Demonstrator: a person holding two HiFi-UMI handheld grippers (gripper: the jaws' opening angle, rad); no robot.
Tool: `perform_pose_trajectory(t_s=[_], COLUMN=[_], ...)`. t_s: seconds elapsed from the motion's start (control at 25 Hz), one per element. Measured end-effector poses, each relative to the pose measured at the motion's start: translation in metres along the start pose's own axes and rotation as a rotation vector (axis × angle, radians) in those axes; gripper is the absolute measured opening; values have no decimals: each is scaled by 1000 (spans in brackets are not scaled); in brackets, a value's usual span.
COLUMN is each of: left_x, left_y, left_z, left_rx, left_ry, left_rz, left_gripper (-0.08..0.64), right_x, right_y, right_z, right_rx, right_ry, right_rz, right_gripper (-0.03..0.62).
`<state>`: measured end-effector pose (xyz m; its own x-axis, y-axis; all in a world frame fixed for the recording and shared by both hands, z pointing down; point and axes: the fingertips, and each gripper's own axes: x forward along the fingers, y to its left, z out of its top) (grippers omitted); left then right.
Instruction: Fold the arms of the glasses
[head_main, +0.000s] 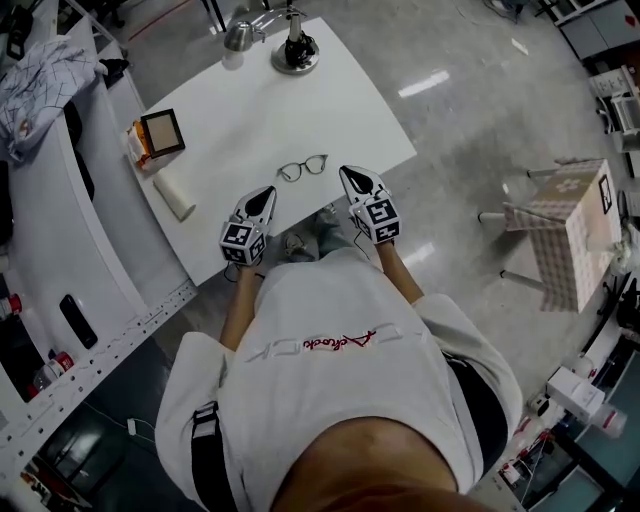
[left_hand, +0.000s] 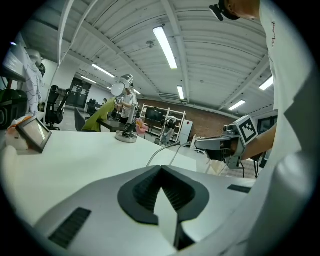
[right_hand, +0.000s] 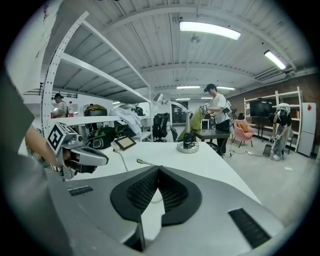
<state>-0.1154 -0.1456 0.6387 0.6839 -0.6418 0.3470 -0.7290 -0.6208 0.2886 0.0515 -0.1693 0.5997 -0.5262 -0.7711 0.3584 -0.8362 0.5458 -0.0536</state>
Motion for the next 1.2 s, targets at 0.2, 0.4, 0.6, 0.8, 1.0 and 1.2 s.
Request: perform_pose_trajectory(t_s=[0.2, 0.4, 0.6, 0.8, 1.0, 1.2], left_x=[14, 19, 30, 39, 46, 50], left_y=[9, 16, 22, 25, 34, 36], left_z=[-1, -9, -12, -22, -28, -39], left_rx=[6, -6, 33, 194, 340, 488], left_ry=[38, 67, 111, 218, 303, 400], left_rz=[20, 38, 46, 24, -1, -50], left_gripper=[28, 28, 28, 28, 28, 28], right_x=[16, 25, 37, 48, 60, 65], right_y=[-15, -18, -23, -24, -23, -18], right_z=[-3, -21, -38, -53, -66, -86], right_rx=[10, 37, 42, -35, -260, -595], right_ry=[18, 66, 120, 193, 295, 387], right_rz=[24, 53, 93, 175, 291, 443], right_gripper=[-3, -3, -2, -2, -2, -2])
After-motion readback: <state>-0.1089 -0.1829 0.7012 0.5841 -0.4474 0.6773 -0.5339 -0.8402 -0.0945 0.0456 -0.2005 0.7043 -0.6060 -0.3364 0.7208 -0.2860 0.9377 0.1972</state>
